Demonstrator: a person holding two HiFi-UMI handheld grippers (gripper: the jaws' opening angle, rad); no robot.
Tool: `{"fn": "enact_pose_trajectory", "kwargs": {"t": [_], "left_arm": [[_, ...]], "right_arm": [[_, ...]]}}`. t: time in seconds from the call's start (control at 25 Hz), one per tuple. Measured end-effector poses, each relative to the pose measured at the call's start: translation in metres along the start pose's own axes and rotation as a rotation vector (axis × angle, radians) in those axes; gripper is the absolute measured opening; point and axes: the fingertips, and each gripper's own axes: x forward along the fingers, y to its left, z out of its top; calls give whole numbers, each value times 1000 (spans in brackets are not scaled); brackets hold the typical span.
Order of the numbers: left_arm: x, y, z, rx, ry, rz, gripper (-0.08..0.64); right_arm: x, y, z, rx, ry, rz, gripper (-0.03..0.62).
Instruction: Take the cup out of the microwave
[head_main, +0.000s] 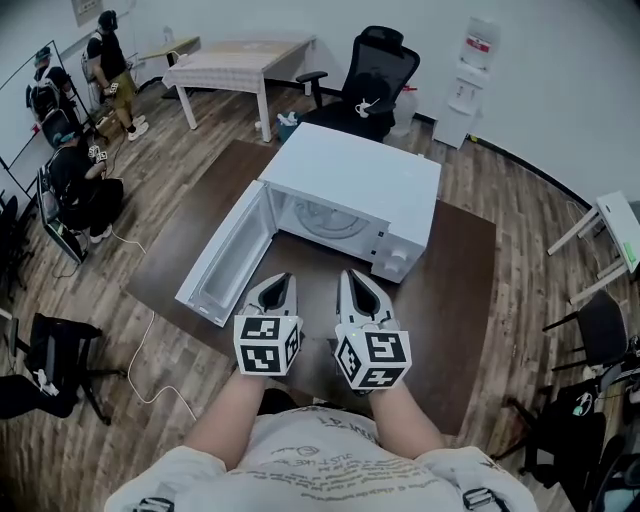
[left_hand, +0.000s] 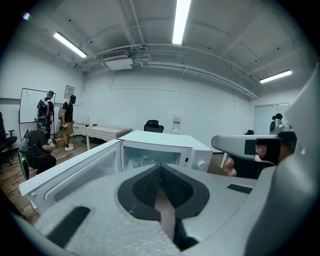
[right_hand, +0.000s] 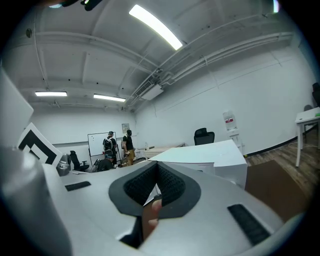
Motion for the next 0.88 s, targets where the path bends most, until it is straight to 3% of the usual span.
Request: {"fn": "enact_pose_trajectory", "kwargs": {"t": [0.48, 0.88], "left_arm": [[77, 23, 3, 9, 41, -22, 8], [122, 48, -3, -19, 58, -55, 9]], "right_arm": [[17, -56, -10, 33, 45, -139, 14], [46, -59, -21, -17, 101, -189, 14]]}}
